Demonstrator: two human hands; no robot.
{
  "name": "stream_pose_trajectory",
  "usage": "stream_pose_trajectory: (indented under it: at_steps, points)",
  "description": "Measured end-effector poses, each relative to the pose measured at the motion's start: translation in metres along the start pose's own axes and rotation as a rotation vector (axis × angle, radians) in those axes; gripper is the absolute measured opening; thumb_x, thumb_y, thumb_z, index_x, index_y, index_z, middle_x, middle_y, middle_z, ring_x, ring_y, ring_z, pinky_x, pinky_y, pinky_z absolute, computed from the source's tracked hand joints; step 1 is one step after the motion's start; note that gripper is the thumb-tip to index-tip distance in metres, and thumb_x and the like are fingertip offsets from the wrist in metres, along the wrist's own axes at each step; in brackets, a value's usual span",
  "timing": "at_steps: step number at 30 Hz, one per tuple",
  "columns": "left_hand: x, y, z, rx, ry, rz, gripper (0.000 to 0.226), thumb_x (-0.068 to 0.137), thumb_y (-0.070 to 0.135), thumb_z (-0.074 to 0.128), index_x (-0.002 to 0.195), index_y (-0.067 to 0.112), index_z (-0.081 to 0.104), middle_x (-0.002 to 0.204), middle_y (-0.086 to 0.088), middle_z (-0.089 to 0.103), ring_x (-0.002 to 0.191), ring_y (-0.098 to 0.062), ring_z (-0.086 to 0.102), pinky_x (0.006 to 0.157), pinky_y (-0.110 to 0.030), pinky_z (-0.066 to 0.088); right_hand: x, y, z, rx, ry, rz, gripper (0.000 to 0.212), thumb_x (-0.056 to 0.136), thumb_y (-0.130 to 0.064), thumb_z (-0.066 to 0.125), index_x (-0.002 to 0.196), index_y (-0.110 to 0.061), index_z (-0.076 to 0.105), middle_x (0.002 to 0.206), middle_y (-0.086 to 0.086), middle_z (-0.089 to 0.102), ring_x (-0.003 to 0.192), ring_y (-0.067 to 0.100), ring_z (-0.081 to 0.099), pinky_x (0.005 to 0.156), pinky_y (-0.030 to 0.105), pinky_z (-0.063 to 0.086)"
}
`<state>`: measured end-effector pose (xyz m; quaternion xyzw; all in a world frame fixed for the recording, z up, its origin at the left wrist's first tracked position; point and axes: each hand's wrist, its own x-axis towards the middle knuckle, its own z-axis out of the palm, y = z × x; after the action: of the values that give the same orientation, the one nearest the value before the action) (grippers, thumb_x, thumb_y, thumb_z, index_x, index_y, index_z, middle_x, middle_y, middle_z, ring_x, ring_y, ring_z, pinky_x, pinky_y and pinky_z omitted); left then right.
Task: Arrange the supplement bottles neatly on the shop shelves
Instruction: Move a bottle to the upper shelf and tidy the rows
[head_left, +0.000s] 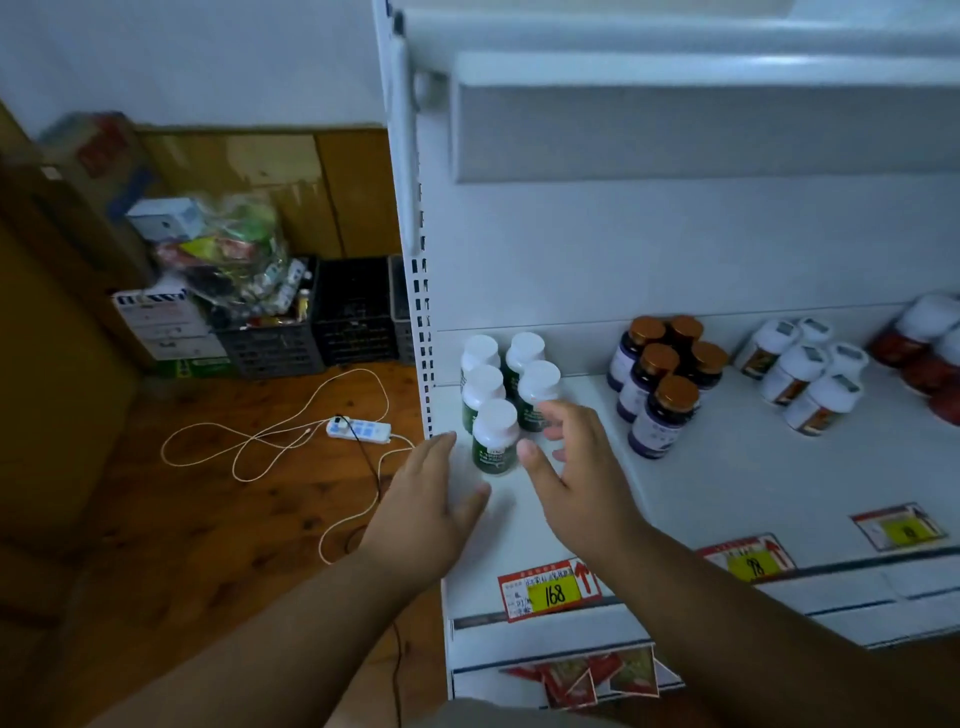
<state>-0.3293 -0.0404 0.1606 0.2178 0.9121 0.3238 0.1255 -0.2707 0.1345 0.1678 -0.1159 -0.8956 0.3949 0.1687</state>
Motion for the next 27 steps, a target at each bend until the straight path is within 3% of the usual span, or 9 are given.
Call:
stream_pose_trajectory:
  at_steps: [4,8,11,14,22,25,27]
  points:
    - [0.015,0.015,-0.016,-0.491,0.027,-0.096,0.066,0.094,0.055,0.049,0.152,0.035,0.023,0.157,0.013,0.029,0.143,-0.013,0.030,0.114,-0.043,0.034,0.013,-0.004,-0.008,0.120,0.094,0.156,0.046,0.098,-0.044,0.050,0.137,-0.021,0.044,0.131,-0.006,0.049,0.119,0.012,0.050,0.102,0.041,0.046]
    - [0.048,0.035,-0.014,-0.792,-0.025,-0.284,0.062,0.092,0.070,0.034,0.149,0.048,0.023,0.158,0.015,0.026,0.145,-0.018,0.028,0.115,-0.053,0.027,0.048,-0.009,-0.020,0.361,0.093,0.454,0.059,0.102,-0.048,0.041,0.154,-0.025,0.026,0.156,-0.001,0.035,0.139,0.019,0.038,0.103,0.032,0.032]
    - [0.070,0.040,-0.013,-0.798,0.036,-0.294,0.049,0.103,0.036,0.041,0.150,0.040,0.030,0.155,0.008,0.034,0.141,-0.020,0.034,0.114,-0.046,0.031,0.069,-0.001,-0.023,0.372,0.066,0.511,0.058,0.101,-0.049,0.040,0.153,-0.027,0.028,0.150,-0.002,0.041,0.136,0.022,0.040,0.099,0.036,0.034]
    - [0.081,0.038,-0.014,-0.783,-0.001,-0.373,0.047,0.102,0.012,0.041,0.140,0.039,0.050,0.138,0.008,0.052,0.126,-0.022,0.050,0.108,-0.046,0.042,0.069,0.005,-0.019,0.253,-0.040,0.458,0.056,0.101,-0.046,0.043,0.151,-0.024,0.032,0.136,-0.005,0.048,0.125,0.019,0.046,0.091,0.030,0.032]
    - [0.088,0.014,-0.008,-0.691,-0.065,-0.357,0.031,0.092,0.021,0.067,0.119,0.037,0.067,0.111,0.011,0.071,0.103,-0.020,0.068,0.095,-0.046,0.053,0.068,0.013,-0.007,0.076,-0.087,0.269,0.028,0.102,-0.033,0.046,0.120,-0.017,0.059,0.104,0.000,0.065,0.093,0.018,0.059,0.072,0.030,0.041]
    - [0.089,0.014,-0.014,-0.680,-0.080,-0.375,0.035,0.091,0.017,0.069,0.124,0.030,0.065,0.114,0.008,0.070,0.101,-0.017,0.068,0.093,-0.039,0.055,0.069,0.015,-0.010,0.134,-0.103,0.272,0.036,0.097,-0.035,0.054,0.129,-0.019,0.055,0.112,-0.004,0.065,0.095,0.012,0.059,0.072,0.028,0.043]
    - [0.092,0.013,-0.016,-0.662,-0.096,-0.359,0.048,0.090,0.017,0.070,0.135,0.029,0.056,0.124,0.009,0.065,0.105,-0.016,0.066,0.093,-0.037,0.054,0.072,0.013,-0.014,0.277,-0.147,0.349,0.063,0.089,-0.056,0.055,0.143,-0.025,0.043,0.128,-0.010,0.058,0.112,0.010,0.056,0.091,0.031,0.044]
